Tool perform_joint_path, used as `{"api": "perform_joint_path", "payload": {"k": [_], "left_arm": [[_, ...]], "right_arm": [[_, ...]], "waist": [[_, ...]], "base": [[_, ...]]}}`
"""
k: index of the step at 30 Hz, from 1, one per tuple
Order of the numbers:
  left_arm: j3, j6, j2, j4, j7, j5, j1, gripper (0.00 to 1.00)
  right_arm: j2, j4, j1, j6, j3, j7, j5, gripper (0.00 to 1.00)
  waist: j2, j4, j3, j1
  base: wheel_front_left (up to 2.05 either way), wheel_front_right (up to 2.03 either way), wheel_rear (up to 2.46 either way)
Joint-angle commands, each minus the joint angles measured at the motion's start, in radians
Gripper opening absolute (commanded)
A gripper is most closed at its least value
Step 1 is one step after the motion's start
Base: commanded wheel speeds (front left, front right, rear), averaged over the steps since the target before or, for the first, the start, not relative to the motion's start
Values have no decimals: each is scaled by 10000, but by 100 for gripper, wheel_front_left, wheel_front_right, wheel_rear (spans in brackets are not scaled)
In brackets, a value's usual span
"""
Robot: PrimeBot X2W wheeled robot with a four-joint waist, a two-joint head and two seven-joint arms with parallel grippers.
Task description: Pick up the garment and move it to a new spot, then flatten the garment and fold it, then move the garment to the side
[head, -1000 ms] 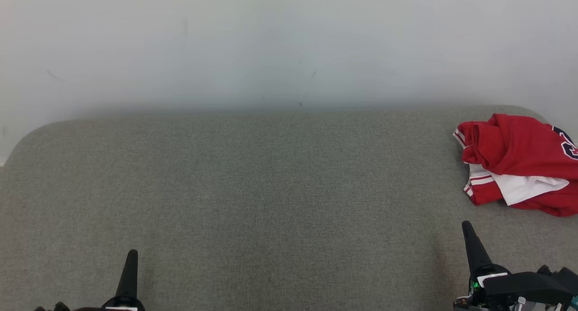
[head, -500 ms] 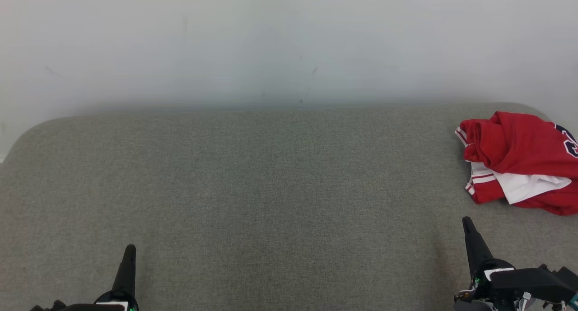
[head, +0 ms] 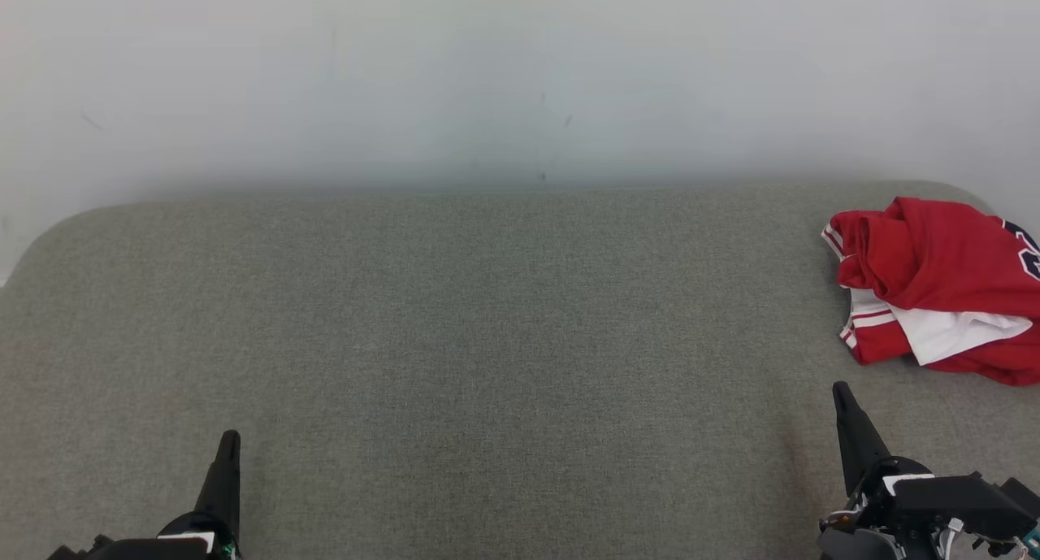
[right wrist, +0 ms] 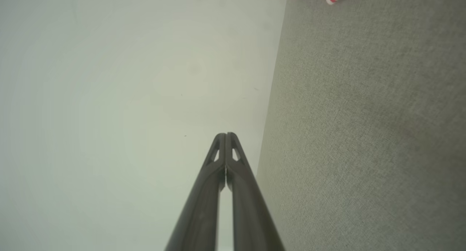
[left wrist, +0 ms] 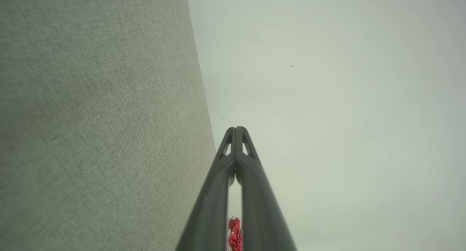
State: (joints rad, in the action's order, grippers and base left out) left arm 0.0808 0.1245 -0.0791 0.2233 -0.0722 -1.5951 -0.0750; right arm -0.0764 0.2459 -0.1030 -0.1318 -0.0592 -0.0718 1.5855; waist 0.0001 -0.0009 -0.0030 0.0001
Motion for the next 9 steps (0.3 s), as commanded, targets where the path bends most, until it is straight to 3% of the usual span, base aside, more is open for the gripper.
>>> {"api": "perform_joint_path", "payload": {"k": [1,9], "left_arm": [[55,80,-27,26,-45,-139,-153,0],[123,81,-11,77,-161,-551,-221,0]], "right_arm": [[38,9,-84,20,-43,-82,190,0],[76,53,-147,21,-116,-183,533,0]], "waist": [[-1,2,6,-1],[-1,10,52,-1]], "base": [[0,0,0],[0,0,0]]}}
